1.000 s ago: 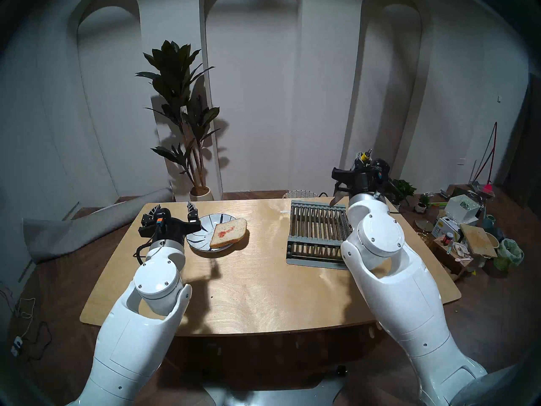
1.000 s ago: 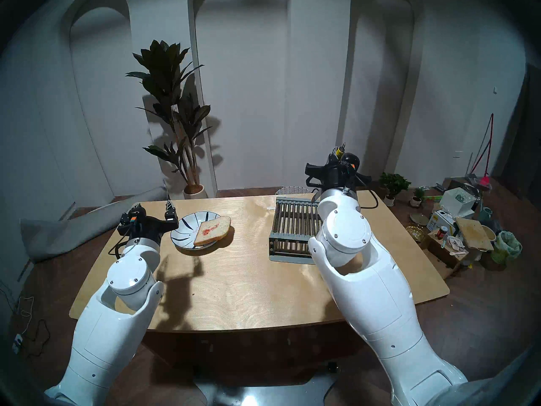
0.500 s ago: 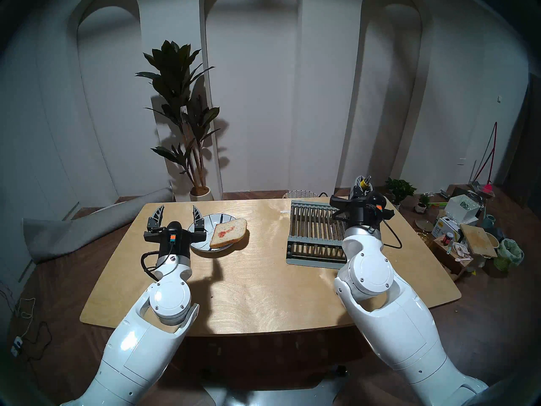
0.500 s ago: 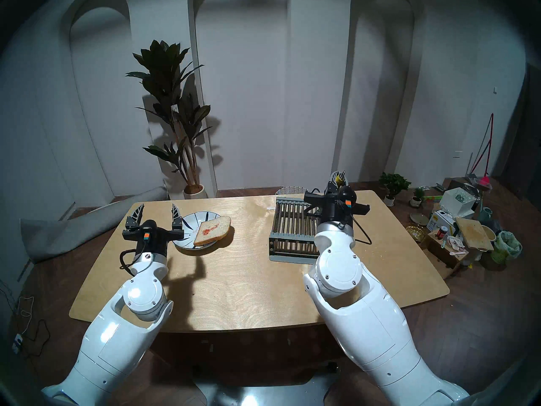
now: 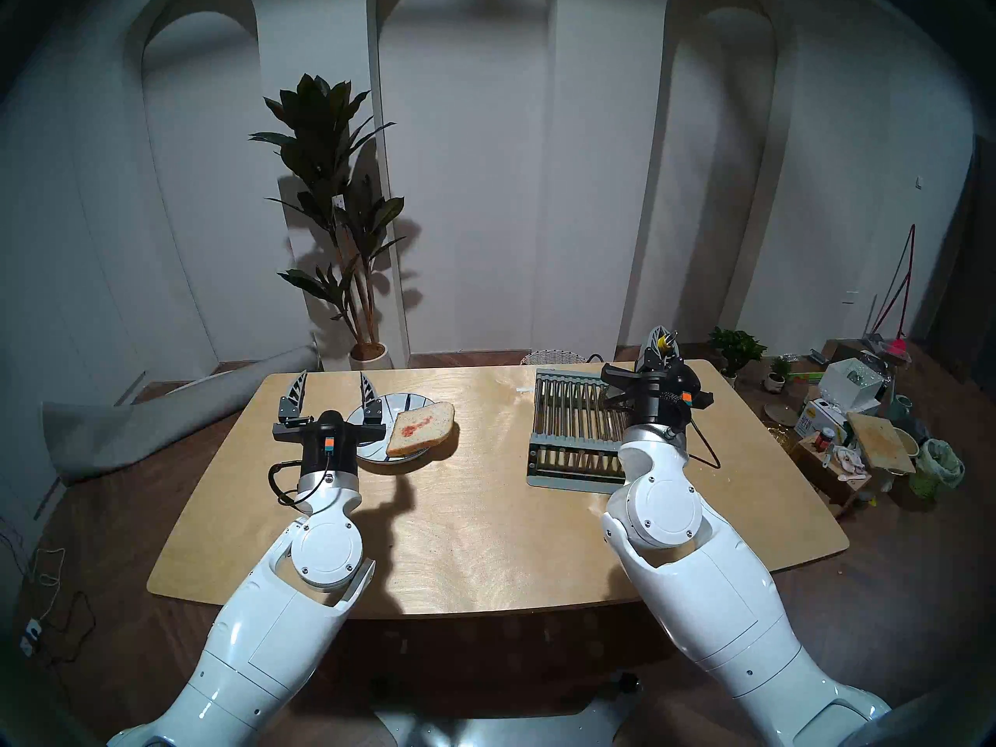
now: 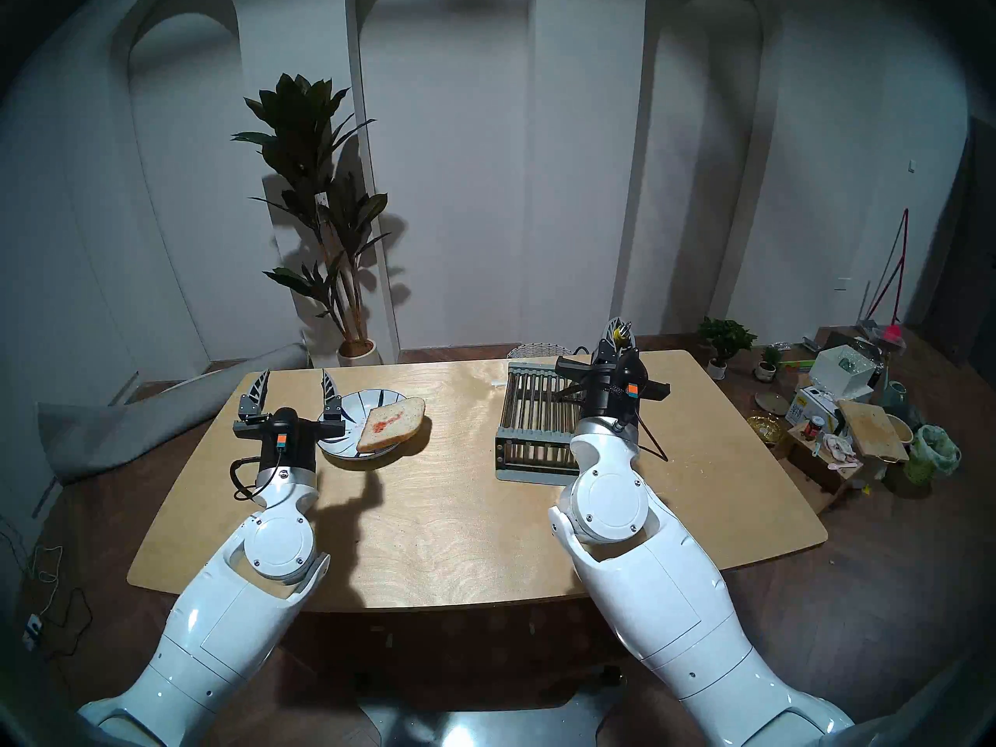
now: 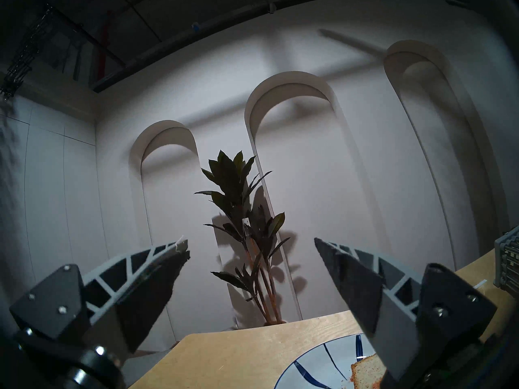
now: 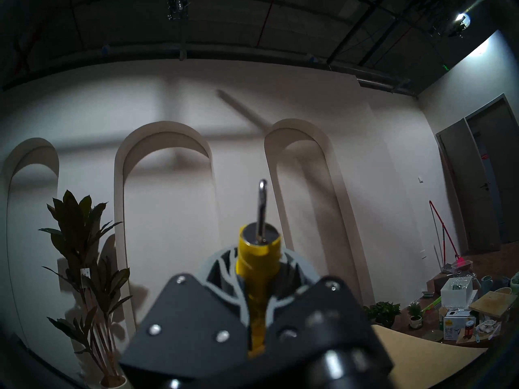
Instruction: Spread jam over the slice of bread with the knife
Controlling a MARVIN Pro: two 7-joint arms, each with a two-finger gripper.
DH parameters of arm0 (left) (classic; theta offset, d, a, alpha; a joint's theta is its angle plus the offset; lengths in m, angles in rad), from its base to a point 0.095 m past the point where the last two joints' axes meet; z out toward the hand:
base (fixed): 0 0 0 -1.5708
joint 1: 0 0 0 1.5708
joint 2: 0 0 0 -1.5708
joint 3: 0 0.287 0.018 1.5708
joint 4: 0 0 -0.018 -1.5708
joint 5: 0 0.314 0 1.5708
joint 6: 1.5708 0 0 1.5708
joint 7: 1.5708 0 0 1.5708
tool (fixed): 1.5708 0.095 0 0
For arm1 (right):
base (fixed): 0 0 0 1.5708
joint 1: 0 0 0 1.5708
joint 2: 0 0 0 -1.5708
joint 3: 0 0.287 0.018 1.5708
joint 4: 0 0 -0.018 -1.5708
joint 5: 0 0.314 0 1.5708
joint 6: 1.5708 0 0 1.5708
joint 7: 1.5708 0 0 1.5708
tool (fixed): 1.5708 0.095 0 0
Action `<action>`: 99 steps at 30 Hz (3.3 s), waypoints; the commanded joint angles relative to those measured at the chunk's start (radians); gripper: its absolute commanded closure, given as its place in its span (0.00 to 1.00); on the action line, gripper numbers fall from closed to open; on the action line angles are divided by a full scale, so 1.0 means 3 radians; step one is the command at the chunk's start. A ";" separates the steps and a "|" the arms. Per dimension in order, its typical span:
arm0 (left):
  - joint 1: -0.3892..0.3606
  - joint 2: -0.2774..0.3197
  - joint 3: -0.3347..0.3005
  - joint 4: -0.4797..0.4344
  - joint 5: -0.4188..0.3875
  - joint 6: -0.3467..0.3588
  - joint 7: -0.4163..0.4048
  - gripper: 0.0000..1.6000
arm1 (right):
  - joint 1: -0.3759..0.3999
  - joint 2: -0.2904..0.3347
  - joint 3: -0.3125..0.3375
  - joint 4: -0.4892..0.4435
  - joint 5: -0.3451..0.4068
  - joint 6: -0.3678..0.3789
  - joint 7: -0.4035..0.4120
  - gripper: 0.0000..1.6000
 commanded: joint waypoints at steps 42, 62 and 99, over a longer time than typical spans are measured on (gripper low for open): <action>-0.0196 -0.0176 0.0001 0.0126 0.0028 -0.0102 0.0039 0.00 | 0.0030 0.0002 -0.0063 0.0423 -0.0166 -0.0392 0.0001 1.00; -0.0224 -0.0255 -0.0005 0.0217 -0.0011 -0.0153 -0.0024 0.00 | 0.0016 0.0001 -0.0159 0.0746 -0.0485 -0.0727 -0.0120 1.00; -0.0174 -0.0346 -0.0022 0.0236 -0.0063 -0.0171 -0.0062 0.00 | 0.0157 0.0017 -0.0298 0.1532 -0.0689 -0.1475 -0.0164 1.00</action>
